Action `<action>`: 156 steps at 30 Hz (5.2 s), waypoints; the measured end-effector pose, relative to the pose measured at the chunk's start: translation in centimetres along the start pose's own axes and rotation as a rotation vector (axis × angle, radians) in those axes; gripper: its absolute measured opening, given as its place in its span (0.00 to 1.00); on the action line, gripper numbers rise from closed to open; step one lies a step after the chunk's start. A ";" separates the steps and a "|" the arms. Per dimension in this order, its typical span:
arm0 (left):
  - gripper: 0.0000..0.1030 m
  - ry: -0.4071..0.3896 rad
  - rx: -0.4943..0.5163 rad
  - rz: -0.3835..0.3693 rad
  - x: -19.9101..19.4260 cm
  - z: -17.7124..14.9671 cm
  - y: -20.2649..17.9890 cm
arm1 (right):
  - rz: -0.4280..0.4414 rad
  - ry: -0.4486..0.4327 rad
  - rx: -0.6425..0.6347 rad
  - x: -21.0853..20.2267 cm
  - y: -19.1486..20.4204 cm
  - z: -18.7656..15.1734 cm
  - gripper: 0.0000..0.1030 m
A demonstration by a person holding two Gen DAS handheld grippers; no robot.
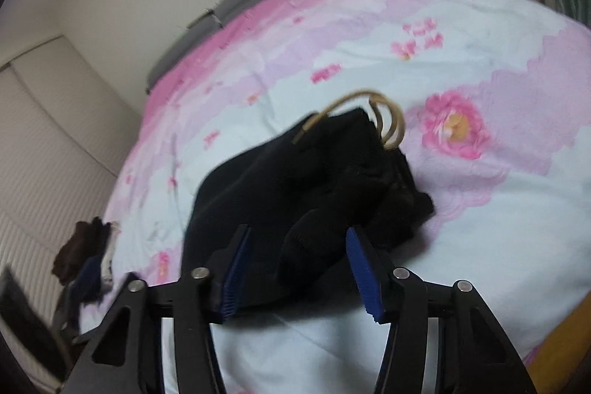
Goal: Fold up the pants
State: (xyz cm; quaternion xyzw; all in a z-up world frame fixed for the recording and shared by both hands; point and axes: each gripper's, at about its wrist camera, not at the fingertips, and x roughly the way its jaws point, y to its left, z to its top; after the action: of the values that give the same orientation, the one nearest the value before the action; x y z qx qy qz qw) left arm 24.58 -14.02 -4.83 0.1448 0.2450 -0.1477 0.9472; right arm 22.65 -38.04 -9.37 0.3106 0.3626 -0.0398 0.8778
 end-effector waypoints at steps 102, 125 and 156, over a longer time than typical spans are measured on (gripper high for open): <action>0.82 0.214 -0.796 -0.285 12.0 -5.2 -2.9 | 0.222 0.051 0.330 9.4 -8.7 0.7 0.79; 0.58 0.186 -0.748 -0.293 8.9 -4.8 0.6 | 0.313 0.030 0.294 6.1 -4.5 0.0 0.41; 0.55 0.165 -0.760 -0.285 9.6 -5.6 0.7 | 0.308 0.077 0.499 11.1 -5.0 -0.7 0.49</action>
State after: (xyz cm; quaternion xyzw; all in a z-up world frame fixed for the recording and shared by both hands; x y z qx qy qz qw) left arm 30.55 -13.43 -14.24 -0.2391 0.3749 -0.1645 0.8805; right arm 28.93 -39.96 -19.66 0.5697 0.3232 0.0179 0.7554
